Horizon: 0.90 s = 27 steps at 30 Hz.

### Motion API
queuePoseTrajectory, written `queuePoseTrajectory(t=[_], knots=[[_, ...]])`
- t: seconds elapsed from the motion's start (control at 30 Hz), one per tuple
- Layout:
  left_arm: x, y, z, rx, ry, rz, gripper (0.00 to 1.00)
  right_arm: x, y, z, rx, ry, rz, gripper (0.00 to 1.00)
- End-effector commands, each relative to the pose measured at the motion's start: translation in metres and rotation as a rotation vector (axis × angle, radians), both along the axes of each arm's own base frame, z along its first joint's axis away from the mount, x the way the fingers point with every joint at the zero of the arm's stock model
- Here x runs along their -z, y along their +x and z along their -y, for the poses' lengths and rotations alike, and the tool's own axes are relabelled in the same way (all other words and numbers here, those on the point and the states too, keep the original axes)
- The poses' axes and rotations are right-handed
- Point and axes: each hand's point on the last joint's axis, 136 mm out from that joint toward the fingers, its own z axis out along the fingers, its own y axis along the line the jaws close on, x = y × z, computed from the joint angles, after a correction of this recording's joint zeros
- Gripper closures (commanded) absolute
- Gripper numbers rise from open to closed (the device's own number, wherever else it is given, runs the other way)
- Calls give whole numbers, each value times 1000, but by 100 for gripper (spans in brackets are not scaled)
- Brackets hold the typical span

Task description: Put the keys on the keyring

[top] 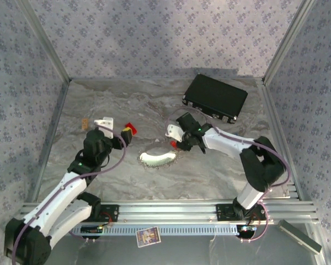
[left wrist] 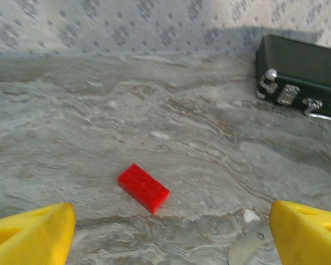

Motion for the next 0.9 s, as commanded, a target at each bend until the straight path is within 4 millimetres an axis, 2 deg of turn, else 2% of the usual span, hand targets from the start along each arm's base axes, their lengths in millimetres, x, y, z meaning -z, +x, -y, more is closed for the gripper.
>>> queuePoseTrajectory(t=[0.0,0.1,0.17,0.33,0.47,0.67,0.87], knots=[[-20,6,17,67,-69,27,10,-36,-17,-13,78,194,-35,63],[-15,11,20,62,-87,6,9,-35,-46,-25,155,335,-120,63],[-13,14,20,48,-100,-15,9,-29,-62,-30,235,369,-158,63],[-7,15,19,19,-134,-60,9,-13,-74,-18,531,428,-349,66],[0,14,15,-17,-157,-93,10,9,-89,-21,635,518,-518,68],[7,16,17,-41,-204,-146,11,36,-92,-19,708,534,-589,70],[7,17,20,-44,-209,-165,12,54,-84,-14,746,526,-604,72]])
